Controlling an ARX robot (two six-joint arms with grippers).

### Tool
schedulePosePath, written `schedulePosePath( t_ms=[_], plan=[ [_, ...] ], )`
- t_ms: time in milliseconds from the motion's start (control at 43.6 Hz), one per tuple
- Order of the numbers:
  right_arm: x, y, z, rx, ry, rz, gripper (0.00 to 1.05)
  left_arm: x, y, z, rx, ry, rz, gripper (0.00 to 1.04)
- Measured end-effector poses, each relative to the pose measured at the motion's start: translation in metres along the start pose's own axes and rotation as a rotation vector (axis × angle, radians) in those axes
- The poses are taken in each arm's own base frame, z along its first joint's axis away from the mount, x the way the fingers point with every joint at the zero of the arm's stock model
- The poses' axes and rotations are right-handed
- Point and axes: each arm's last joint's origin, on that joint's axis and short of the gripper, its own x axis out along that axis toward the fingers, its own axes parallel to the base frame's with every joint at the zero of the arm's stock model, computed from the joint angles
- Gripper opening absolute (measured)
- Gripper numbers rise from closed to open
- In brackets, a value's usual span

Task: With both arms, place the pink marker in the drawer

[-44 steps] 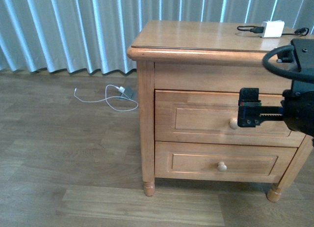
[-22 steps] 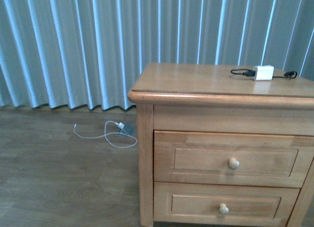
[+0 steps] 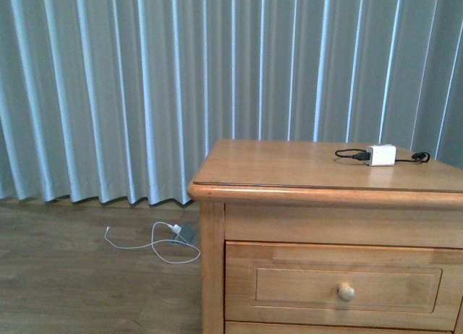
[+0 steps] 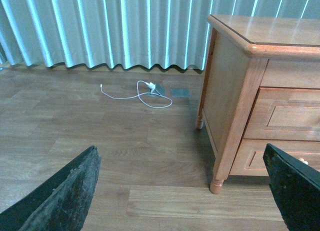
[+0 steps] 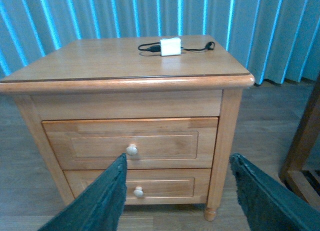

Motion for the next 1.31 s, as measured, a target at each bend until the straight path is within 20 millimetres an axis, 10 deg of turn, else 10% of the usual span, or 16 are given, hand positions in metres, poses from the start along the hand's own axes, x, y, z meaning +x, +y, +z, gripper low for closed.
schedulePosePath(
  t_ms=[367, 1309],
  plan=[
    [-0.010, -0.009, -0.018, -0.019, -0.001, -0.010, 0.01, 0.000, 0.000, 0.000, 0.000, 0.000, 0.000, 0.99],
    [-0.030, -0.009, -0.038, -0.022, -0.003, -0.009, 0.01, 0.000, 0.000, 0.000, 0.000, 0.000, 0.000, 0.99]
  ],
)
